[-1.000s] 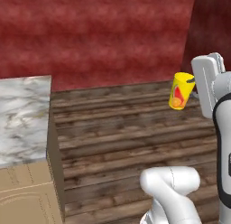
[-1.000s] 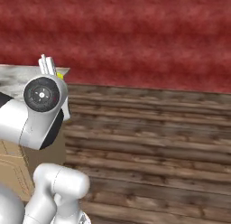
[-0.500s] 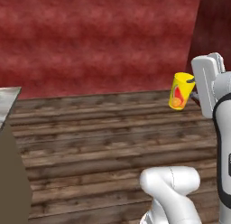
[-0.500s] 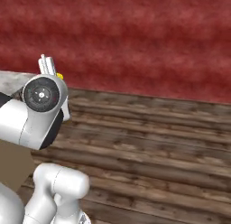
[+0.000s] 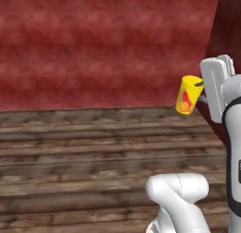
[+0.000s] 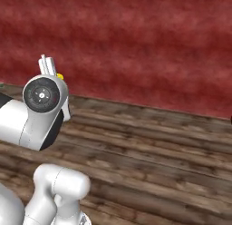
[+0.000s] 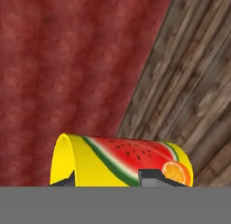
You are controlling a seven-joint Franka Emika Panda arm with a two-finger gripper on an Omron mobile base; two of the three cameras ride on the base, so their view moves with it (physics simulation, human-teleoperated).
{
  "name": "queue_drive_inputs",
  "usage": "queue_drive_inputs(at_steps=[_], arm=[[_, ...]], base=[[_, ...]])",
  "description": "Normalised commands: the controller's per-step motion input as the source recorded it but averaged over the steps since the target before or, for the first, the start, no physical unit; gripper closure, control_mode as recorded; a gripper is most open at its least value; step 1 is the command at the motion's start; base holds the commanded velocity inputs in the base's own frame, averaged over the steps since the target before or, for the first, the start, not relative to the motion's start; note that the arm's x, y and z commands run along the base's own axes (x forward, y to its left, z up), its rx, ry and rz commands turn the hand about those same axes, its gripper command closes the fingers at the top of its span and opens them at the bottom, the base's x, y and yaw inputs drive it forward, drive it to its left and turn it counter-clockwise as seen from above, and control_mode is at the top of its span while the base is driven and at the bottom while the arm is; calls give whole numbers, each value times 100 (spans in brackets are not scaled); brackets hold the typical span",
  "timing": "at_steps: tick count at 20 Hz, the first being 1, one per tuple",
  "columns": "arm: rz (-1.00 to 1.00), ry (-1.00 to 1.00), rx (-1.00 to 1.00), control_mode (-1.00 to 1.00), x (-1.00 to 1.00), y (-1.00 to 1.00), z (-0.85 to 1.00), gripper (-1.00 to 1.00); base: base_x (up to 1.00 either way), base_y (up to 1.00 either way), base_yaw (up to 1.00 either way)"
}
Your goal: There is a tray on the dining counter. Grab the cup, mug, and pitcher and place them on the tray. The pitcher may be placed next to the tray if it cannot fit the tray.
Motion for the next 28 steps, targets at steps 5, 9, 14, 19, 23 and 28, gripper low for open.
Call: queue_drive_inputs(at_steps=[5,9,14,19,23,28], arm=[[0,0,0,100,0,0,0,100],[0,0,0,100,0,0,0,100],[0,0,0,100,0,0,0,100],[0,0,0,100,0,0,0,100],[0,0,0,100,0,0,0,100],[0,0,0,100,0,0,0,100]], base=[[97,-100,26],[98,-94,33],[100,-70,42],[100,-66,44],[100,-74,44],[100,-76,44]])
